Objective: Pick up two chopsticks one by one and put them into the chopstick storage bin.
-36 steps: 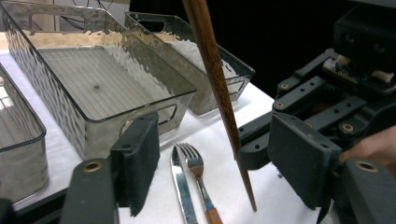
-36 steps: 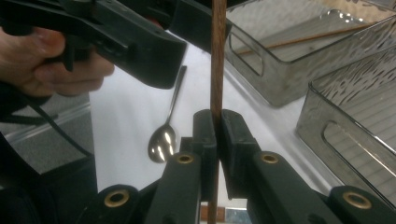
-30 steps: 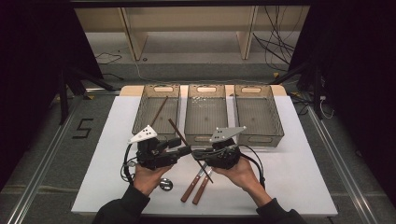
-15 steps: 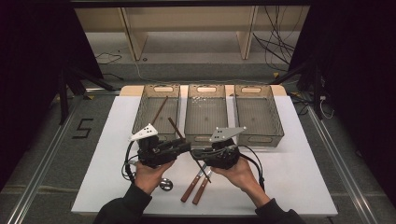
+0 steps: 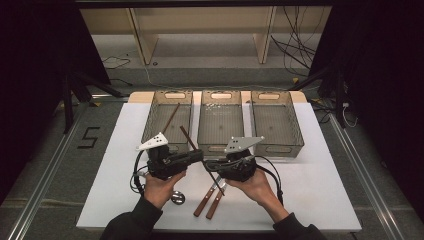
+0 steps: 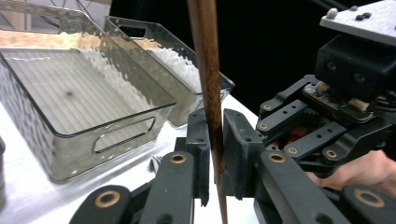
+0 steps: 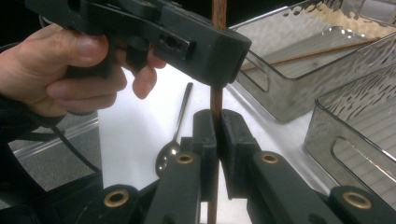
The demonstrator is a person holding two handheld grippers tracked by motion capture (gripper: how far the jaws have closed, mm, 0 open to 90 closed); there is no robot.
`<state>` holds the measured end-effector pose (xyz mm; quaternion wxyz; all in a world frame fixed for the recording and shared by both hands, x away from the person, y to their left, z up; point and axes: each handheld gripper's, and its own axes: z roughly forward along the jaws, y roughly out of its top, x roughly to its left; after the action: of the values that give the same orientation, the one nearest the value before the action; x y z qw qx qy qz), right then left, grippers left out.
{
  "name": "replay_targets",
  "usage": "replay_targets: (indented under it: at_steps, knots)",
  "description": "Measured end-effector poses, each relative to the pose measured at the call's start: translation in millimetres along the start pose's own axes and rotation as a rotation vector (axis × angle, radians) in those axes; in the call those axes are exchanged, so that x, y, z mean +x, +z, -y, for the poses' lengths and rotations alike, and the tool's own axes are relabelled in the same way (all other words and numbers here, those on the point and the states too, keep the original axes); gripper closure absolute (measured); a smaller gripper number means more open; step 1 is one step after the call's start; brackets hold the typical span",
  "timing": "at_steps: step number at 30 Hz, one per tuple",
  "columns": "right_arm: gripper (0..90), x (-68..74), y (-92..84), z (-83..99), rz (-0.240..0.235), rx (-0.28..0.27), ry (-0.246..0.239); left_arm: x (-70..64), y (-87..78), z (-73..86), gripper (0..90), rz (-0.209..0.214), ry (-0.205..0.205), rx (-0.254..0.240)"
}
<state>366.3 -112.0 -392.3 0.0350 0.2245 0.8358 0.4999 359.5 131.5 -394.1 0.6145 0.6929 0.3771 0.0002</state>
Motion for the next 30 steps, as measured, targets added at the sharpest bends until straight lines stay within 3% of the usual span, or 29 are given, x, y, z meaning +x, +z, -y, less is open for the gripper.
replay_targets:
  at_steps: [7, 12, 19, 21, 25, 30]
  knots:
    - [83.9, 0.7, -0.1, 0.5, -0.002, -0.01, -0.002, 2.5, -1.5, -1.0, 84.1, 0.034, -0.036, -0.001]
    - [70.5, -2.3, -5.7, 1.5, 0.001, -0.013, 0.008, 5.0, -7.9, -7.3, 84.3, 0.019, -0.018, 0.006]
    - [52.4, -7.5, -23.3, 15.6, 0.044, -0.023, 0.019, 15.3, -24.6, -21.4, 84.3, -0.045, -0.007, -0.008]
    - [46.7, -9.3, -28.8, 20.0, 0.076, -0.014, 0.032, 19.0, -29.2, -25.9, 84.2, -0.067, 0.0, -0.006]
    - [41.2, -11.4, -39.2, 27.6, 0.129, -0.004, 0.032, 27.2, -37.2, -36.1, 84.2, -0.104, 0.005, -0.007]
    - [35.0, -13.2, -49.5, 35.4, 0.159, -0.003, 0.054, 35.6, -43.8, -51.3, 84.2, -0.135, 0.009, -0.003]
